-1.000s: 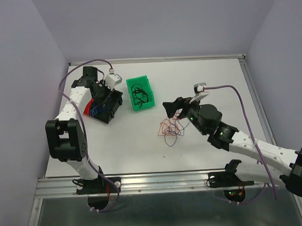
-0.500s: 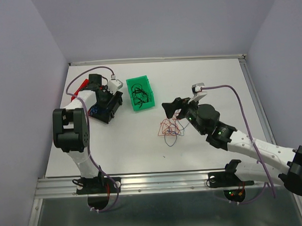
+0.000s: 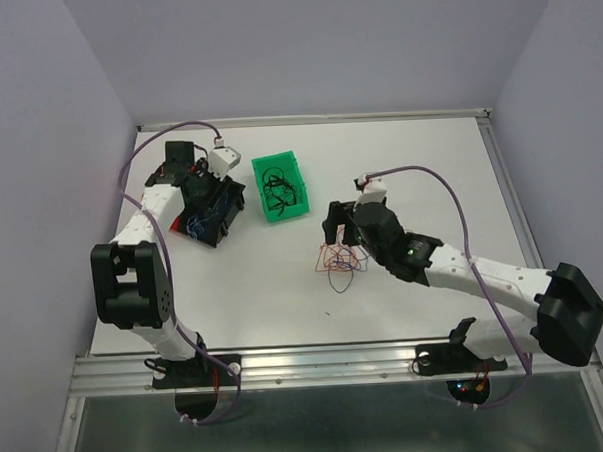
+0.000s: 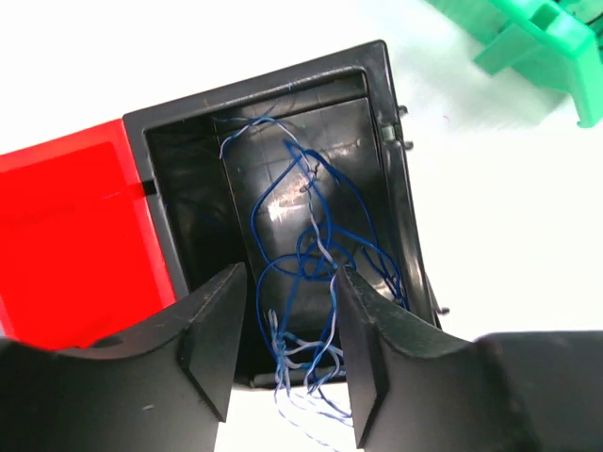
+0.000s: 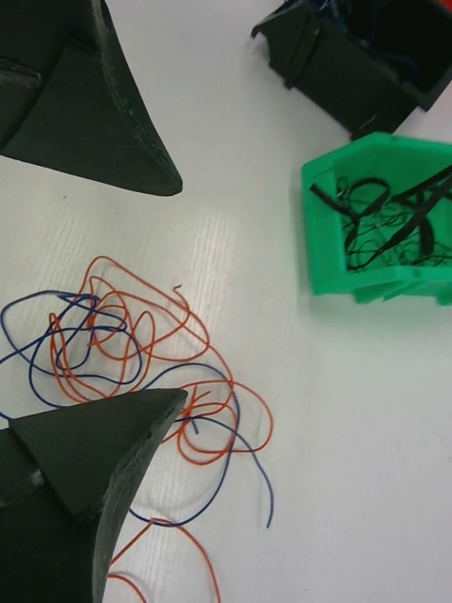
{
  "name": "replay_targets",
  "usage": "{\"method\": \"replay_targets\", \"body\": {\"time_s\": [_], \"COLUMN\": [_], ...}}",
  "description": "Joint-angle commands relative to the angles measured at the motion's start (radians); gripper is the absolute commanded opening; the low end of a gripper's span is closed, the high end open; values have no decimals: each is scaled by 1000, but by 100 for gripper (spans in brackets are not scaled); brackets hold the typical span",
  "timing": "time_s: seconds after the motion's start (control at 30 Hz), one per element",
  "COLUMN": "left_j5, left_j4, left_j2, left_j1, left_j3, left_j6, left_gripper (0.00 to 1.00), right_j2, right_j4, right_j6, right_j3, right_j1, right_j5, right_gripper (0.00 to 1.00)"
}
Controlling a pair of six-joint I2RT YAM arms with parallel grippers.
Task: Untangle the cables
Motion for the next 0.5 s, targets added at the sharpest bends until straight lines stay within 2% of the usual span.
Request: {"method": "replay_targets", "body": {"time_s": [0.0,0.1,0.2,0.3,0.33,0.37,0.43,0.47], "left_j5": [2,2,-6,-40,-76,-99,-154,-156], "left_j4": [-73,-93,-113,-110,-98,-86,-37,-23], "left_j2": [-84,-118,-179,-263,-285,-308,-368,-394], "left_j1": [1,0,-17,-98,-134,-231,-333,-418], "left_j3": [16,22,30,1,-27,-42,-82,-88], "left_j6": [22,25,19,-15,-47,-76,-128,-183], "left_gripper": [57,59,61,63,63,63,63,63], "right_j2": [54,54,-11,-59,-55,-45,-7,4], "right_j4": [-215,-281,-324,-381,-404,-455,-522,-563], "right_j6": [41,74,113,156,170,199,242,256], "right_j3": [86,45,-15,-41,-35,-26,19,28], "right_j1": [7,7,7,7,7,7,2,-25], "right_j5": [11,24,78,171,205,245,380,402], "right_gripper": [87,85,86,87,87,87,89,89]}}
